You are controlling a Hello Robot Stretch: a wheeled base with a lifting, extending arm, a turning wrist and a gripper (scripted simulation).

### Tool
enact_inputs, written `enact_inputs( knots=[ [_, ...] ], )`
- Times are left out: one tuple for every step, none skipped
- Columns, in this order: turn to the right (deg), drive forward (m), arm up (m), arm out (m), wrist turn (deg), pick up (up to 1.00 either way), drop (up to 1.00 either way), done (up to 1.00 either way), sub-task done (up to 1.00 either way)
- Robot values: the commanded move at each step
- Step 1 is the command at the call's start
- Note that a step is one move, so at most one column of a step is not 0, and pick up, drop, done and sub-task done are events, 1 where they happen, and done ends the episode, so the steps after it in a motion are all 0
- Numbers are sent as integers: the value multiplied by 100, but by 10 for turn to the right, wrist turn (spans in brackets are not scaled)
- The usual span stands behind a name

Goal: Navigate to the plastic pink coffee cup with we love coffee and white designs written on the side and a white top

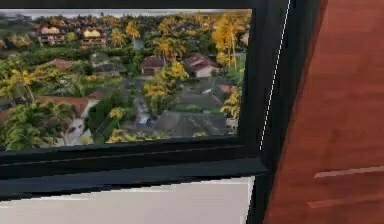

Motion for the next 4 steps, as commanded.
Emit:
enact_inputs(
  knots=[
    [450,0,0,0,0,0,0,0,0],
    [450,0,0,0,0,0,0,0,0],
    [0,75,0,0,0,0,0,0,0],
    [120,0,0,0,0,0,0,0,0]
  ],
)
